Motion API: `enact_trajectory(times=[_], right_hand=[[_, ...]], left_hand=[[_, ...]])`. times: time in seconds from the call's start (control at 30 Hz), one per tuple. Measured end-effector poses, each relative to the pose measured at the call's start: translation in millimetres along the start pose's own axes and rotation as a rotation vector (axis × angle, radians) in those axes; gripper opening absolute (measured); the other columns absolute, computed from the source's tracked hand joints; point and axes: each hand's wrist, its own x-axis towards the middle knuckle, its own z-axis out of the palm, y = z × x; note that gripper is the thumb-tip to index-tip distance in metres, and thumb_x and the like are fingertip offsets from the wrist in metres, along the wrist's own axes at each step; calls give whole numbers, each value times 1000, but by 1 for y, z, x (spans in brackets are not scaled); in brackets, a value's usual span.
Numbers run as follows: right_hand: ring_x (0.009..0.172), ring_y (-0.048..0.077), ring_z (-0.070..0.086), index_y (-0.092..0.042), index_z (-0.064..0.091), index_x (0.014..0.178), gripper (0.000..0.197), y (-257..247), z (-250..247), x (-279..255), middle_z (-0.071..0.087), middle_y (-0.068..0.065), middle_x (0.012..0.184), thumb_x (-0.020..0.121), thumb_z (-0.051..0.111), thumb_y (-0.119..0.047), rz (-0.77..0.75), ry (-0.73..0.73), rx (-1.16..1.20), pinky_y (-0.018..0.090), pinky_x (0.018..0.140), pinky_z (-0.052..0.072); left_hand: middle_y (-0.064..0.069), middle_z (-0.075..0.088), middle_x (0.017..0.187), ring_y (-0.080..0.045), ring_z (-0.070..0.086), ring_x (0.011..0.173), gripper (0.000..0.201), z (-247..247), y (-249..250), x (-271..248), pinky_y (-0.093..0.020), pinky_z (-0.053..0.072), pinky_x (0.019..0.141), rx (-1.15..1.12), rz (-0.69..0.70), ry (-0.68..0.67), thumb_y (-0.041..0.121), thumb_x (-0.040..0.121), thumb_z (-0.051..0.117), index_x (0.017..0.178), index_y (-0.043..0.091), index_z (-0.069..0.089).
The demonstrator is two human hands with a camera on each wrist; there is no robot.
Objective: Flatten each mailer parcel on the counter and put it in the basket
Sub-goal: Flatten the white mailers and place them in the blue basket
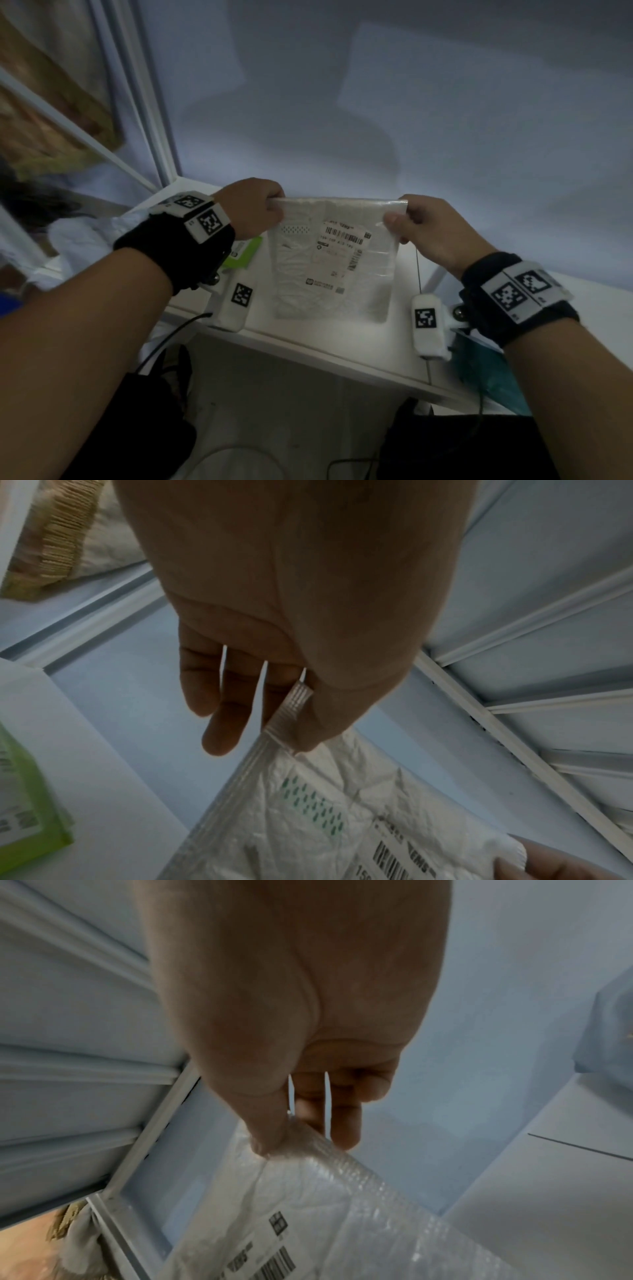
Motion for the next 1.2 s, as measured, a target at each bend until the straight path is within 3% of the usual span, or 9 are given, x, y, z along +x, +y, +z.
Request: enact_trajectory(times=[0.17,0.27,0.47,0.6,0.73,0.8,0.87,1.0,1.2], right_hand=[[73,19,60,-15,62,80,23,5,-2,2,65,3,78,98,56,-28,15,67,24,34,70,48],[64,15,54,-17,57,73,29,9,-5,1,60,0,70,98,57,-32,15,44,41,31,64,42],[67,7,55,-13,66,84,25,11,-1,-6,66,9,84,99,55,-31,39,-103,22,27,71,45],[50,12,47,-13,70,87,20,2,-3,-3,55,-2,56,98,57,-25,107,39,220,23,51,38],[67,23,67,-4,65,104,18,-15,-4,-4,72,11,83,99,55,-18,141,4,409,29,53,42],[82,25,72,-7,65,109,32,-19,-4,-4,73,11,96,100,53,-36,180,-9,503,28,56,45],[80,28,71,-8,65,107,47,-19,-4,-3,73,15,96,99,47,-50,252,24,614,28,55,45],[73,29,68,-3,65,103,23,-9,1,-2,72,19,87,100,49,-20,357,87,704,31,59,49],[66,26,68,-4,61,100,19,1,9,-2,61,17,87,96,43,-2,481,117,669,26,54,54]], left_hand=[[1,66,79,-18,61,72,12,-3,-2,0,-27,42,63,-8,21,2,24,94,55,83,19,59],[5,67,71,-14,63,68,18,-9,0,-1,-28,45,64,-7,31,26,27,92,58,75,25,60],[3,66,80,-13,65,70,12,-7,-8,-6,-30,50,68,-82,29,-1,27,94,57,89,19,64],[9,58,78,-8,53,70,11,-10,-4,-5,-26,38,61,-76,31,119,29,94,56,92,22,65],[6,67,67,-8,55,51,11,-12,2,-6,-24,43,53,-205,-42,139,27,93,53,87,27,63],[8,71,74,-11,58,52,11,-11,3,-6,-26,46,52,-235,-51,128,22,92,52,89,26,63],[6,71,85,-12,61,56,12,-9,4,-8,-27,49,54,-248,-31,118,16,91,54,95,23,63],[2,65,99,-20,67,64,21,-4,5,-10,-32,56,65,-267,7,70,13,92,55,108,22,64],[3,69,91,-10,58,60,32,8,15,-11,-23,45,57,-175,-30,-140,3,88,46,103,26,64]])
